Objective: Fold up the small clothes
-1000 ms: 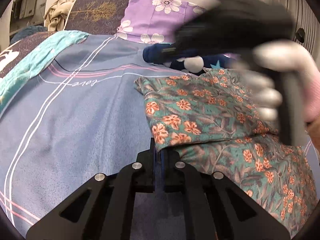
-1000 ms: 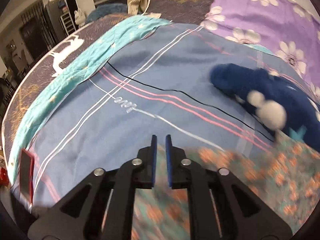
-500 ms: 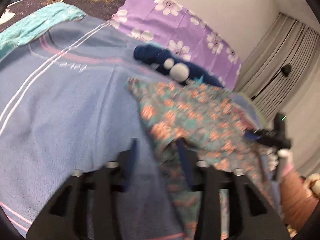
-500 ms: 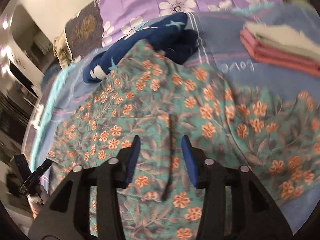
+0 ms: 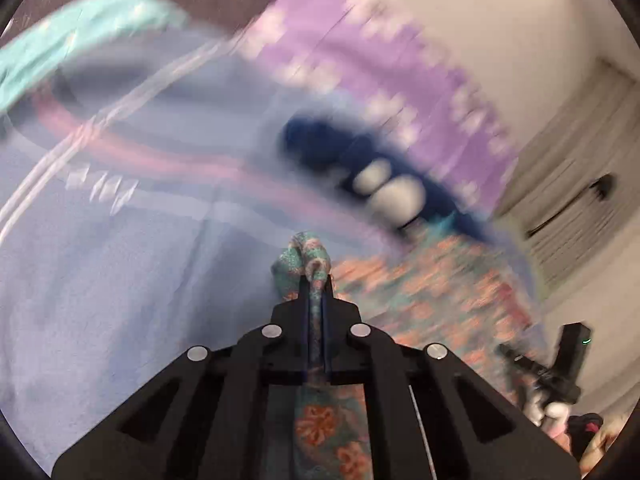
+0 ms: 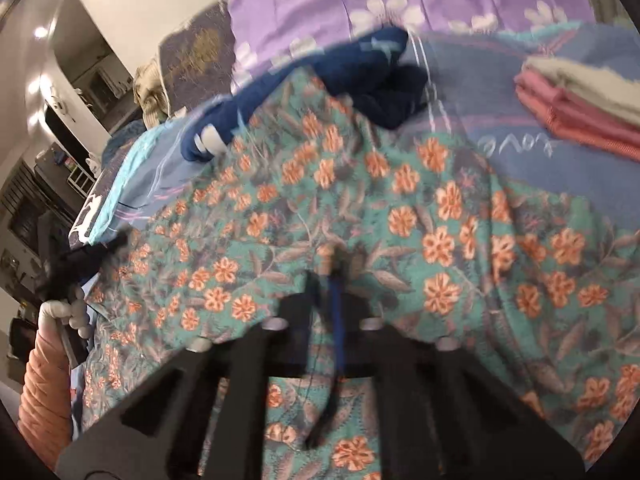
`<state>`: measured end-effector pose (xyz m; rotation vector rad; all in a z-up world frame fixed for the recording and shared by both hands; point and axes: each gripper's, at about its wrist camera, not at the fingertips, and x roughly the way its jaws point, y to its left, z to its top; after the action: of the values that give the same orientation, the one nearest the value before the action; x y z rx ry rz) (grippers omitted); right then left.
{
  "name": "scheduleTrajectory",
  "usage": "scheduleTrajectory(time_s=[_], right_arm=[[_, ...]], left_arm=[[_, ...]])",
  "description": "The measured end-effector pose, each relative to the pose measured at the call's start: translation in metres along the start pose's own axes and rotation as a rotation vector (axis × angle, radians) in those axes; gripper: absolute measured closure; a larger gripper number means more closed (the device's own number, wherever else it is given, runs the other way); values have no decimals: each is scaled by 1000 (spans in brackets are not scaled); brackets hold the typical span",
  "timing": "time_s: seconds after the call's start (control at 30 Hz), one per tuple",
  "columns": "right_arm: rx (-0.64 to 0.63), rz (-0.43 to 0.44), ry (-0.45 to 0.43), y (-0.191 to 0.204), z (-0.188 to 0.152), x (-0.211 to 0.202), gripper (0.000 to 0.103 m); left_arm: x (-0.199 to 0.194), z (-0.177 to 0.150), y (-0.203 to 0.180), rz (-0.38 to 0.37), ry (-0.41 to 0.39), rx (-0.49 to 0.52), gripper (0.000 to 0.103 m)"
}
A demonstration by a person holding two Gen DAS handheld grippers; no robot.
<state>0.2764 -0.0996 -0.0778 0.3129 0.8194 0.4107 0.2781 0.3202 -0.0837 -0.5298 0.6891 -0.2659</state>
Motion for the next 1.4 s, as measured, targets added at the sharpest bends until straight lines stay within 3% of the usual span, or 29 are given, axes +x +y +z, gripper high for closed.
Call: scheduleTrajectory(time_s=[0.07,0.1,0.23,0.3,0.37,0.43,0.47,0.53,0.6,0.67,0.73,0.8,0.87,1.0,1.1,1.2,1.33,1.4], right_arm=[[7,32,-66,-3,4,-14,99],[7,21,-69,-5,6,-13,99],[67,-113,6,-23,-1,5,93],[104,-85,-33,-29,-1,-12,91],[76,-67,-60,-24,1,-29,90],[44,27,-61,-11,0,-46,90],[26,80,-49,-5,-2,-51,89],[-25,158,6,11,-12,-48,84],[-90,95,78,24,-27,-33,78],[-162,-56,147,24,-47,-6,75],[-152,-54,112,23,-48,-15,77],[-83,-86,107,15,-46,-35,75],[-36,-64,49,-2,-43,-69,74],[78,-184,-97,-67,-47,-149,65],[309,-294,-211,-151,-63,-223,63],[620,-340,-348,-240,-104,-301,60],[838,-327,-434,-302,-142,-337,54],[886,-237,-470,-316,-150,-330,51]], left_arm=[[-15,-2,-16,9,-61,98,98],[-14,-3,-21,73,-53,147,98],[19,-16,-5,344,118,226,86],[12,-20,-4,362,104,214,81],[0,-17,-12,386,72,203,69],[-17,-16,-32,392,29,239,63],[-25,-18,-43,376,11,264,62],[-39,-30,-76,282,-14,313,50],[-32,-46,-99,230,12,345,43],[-13,-68,-109,225,95,371,42],[22,-98,-112,315,224,428,37],[27,-105,-129,411,207,525,36],[30,-105,-129,431,217,519,34],[26,-100,-116,360,220,445,32],[29,-100,-115,355,223,446,29],[31,-104,-120,384,221,471,27],[30,-103,-118,373,217,460,27],[30,-104,-118,378,216,464,27]])
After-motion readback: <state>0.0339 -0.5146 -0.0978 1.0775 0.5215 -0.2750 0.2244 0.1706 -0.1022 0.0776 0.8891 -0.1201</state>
